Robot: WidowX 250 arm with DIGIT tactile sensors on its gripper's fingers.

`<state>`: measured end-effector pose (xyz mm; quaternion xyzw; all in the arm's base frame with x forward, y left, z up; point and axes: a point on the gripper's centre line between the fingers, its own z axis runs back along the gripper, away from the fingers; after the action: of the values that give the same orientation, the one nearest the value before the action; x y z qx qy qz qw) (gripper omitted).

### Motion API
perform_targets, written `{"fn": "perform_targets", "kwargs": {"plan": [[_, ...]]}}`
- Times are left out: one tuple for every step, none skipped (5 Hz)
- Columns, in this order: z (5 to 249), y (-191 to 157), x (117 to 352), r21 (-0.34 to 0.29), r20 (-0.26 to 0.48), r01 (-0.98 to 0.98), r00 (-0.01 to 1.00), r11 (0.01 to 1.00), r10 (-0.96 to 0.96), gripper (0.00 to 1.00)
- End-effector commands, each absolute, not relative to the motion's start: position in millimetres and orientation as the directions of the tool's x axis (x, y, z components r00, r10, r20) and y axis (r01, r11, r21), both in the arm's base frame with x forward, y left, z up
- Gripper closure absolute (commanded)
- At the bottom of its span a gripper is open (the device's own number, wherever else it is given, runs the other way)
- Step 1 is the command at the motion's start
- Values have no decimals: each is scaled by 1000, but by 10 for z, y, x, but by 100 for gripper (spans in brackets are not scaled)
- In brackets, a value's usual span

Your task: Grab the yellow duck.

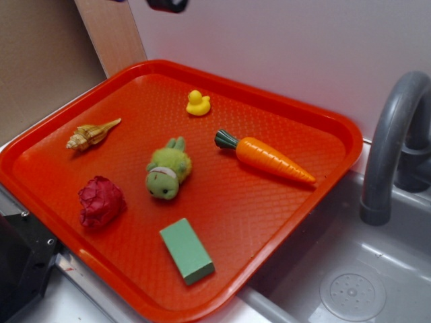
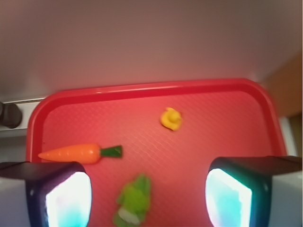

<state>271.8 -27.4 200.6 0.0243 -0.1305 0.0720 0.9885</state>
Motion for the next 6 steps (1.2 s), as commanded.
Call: {"fn": "perform_targets", "kwargs": {"plan": [[1654,-153,3225,96,331,-169,935,981,129,0],[1308,22,3375,165,319,-187,939,968,127,0],[1053,198,3403,198,309,-209,941,958,141,0],[875,377,3305,200,274,-225,947,953,166,0],[742,473,3217,177,209,-212,962,961,174,0],[593,439,3206,156,182,-209,967,965,180,0]]}}
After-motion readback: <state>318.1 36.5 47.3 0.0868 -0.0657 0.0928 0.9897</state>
